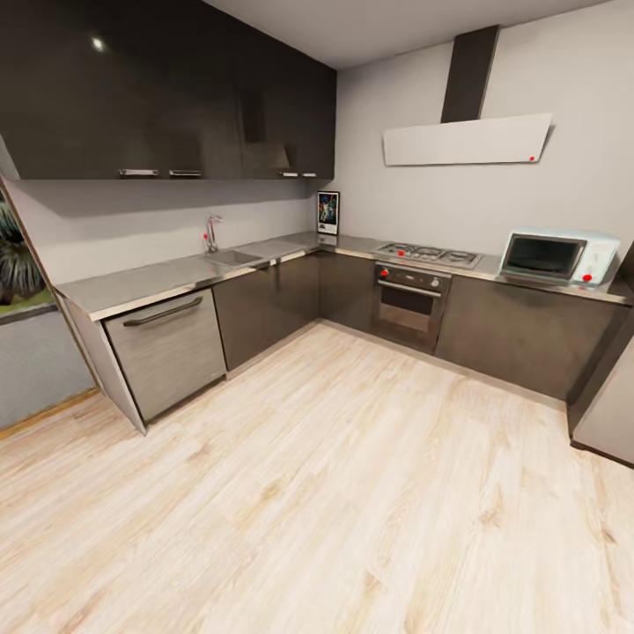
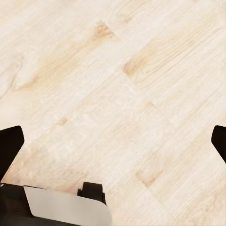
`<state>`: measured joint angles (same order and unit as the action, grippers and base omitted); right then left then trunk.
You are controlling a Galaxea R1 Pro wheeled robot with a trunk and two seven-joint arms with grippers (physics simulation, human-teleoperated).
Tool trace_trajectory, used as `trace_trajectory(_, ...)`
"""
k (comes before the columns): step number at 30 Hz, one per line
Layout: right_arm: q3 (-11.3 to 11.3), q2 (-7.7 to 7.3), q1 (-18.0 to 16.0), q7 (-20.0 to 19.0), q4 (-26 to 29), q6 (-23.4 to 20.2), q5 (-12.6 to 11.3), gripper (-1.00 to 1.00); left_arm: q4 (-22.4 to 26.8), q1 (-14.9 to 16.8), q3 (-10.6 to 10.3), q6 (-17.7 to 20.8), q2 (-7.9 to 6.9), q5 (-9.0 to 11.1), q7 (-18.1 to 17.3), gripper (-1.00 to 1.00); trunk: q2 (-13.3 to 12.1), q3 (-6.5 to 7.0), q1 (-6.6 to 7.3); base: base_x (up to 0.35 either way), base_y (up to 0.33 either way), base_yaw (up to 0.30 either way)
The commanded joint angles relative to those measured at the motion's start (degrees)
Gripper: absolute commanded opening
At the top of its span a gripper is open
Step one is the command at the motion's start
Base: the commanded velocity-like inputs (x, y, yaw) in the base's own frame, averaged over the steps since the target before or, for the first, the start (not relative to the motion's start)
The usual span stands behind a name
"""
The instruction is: Pick up the poster from the kitchen countertop and hang it on one of the wall nails in the kitchen.
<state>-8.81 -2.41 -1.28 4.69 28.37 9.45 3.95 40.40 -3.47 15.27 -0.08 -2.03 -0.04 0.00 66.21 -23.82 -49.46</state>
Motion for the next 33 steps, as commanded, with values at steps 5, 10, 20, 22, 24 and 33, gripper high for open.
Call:
trace_trajectory(5, -0.3, -0.05, 0.0, 0.5, 0.0, 0.0, 0.4, 1.00, 0.0, 0.0, 0.0, 0.0, 0.01, 0.0, 0.0, 1.00, 0.0, -0.05, -0.04, 0.339, 0.137, -0.145)
trace_trajectory(10, -0.3, -0.05, 0.0, 0.5, 0.0, 0.0, 0.4, 1.00, 0.0, 0.0, 0.0, 0.0, 0.00, 0.0, 0.0, 1.00, 0.0, -0.05, -0.04, 0.339, 0.137, -0.189)
trace_trajectory(20, -0.3, -0.05, 0.0, 0.5, 0.0, 0.0, 0.4, 1.00, 0.1, 0.0, 0.0, 0.0, -0.03, 0.0, 0.0, 1.00, 0.0, -0.05, -0.04, 0.339, 0.137, -0.230)
trace_trajectory(22, -0.3, -0.05, 0.0, 0.5, 0.0, 0.0, 0.4, 1.00, 0.0, 0.0, 0.0, 0.0, -0.06, 0.0, 0.0, 1.00, 0.0, -0.05, -0.04, 0.339, 0.137, -0.241)
trace_trajectory(24, -0.3, -0.05, 0.0, 0.5, 0.0, 0.0, 0.4, 1.00, 0.0, 0.0, 0.0, 0.0, -0.07, 0.0, 0.0, 1.00, 0.0, -0.05, -0.04, 0.339, 0.137, -0.240)
trace_trajectory(33, -0.3, -0.05, 0.0, 0.5, 0.0, 0.0, 0.4, 1.00, 0.0, 0.0, 0.1, 0.0, -0.10, 0.0, 0.0, 1.00, 0.0, -0.05, -0.04, 0.338, 0.147, -0.140)
